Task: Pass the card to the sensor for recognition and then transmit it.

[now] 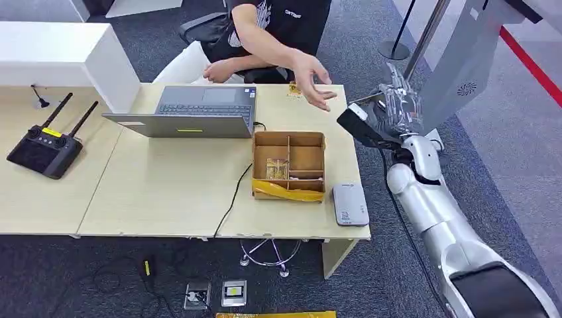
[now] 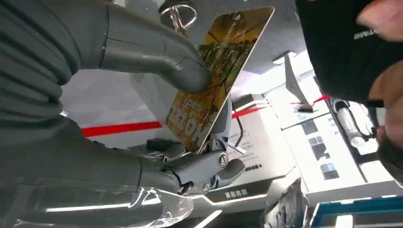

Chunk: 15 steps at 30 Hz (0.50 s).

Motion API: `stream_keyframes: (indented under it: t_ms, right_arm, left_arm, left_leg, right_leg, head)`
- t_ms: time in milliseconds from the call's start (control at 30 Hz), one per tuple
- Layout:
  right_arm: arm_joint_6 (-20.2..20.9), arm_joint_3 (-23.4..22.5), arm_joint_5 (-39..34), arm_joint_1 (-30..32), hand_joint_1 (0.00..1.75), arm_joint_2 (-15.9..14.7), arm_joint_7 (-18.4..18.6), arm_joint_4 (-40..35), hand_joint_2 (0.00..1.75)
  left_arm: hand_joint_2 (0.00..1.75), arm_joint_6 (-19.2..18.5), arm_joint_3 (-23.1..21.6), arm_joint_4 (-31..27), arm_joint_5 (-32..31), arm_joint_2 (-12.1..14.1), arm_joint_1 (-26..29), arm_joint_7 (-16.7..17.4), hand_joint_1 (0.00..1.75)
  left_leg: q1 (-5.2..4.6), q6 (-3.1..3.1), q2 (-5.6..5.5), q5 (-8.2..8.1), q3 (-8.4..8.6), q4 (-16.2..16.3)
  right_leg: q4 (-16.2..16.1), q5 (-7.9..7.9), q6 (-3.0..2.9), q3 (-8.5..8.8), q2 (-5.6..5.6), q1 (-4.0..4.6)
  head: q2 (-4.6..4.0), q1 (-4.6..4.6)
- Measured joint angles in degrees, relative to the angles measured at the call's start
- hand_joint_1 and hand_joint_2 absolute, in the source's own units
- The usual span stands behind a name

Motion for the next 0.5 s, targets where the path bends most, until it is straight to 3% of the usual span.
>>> stream_keyframes:
  t_ms: [167,500]
  right_arm:
    - [2.6,-3.0,1.0,6.9,1.75,0.0,1.2,-7.7,1.75]
    - [3.4,-6.0,-0.2,13.7,1.75,0.1,1.9,-13.9,1.75]
  left_arm:
    - [1.75,0.0,0.0,0.0,0.0,0.0,0.0,0.0,0.00]
    - [1.75,-0.2,-0.1,0.0,-0.2,-0.2,0.0,0.0,0.00]
  left_leg:
    - [0.01,-0.01,0.02,0.00,-0.01,0.0]
    - [0.00,-0.01,0.02,0.00,-0.01,0.0]
  right_leg:
    - [0.0,0.00,0.00,-0.04,0.02,0.01]
    - [0.0,0.00,0.00,-0.02,0.05,0.01]
  head:
    - [0.00,-0.04]
    - [0.00,-0.02]
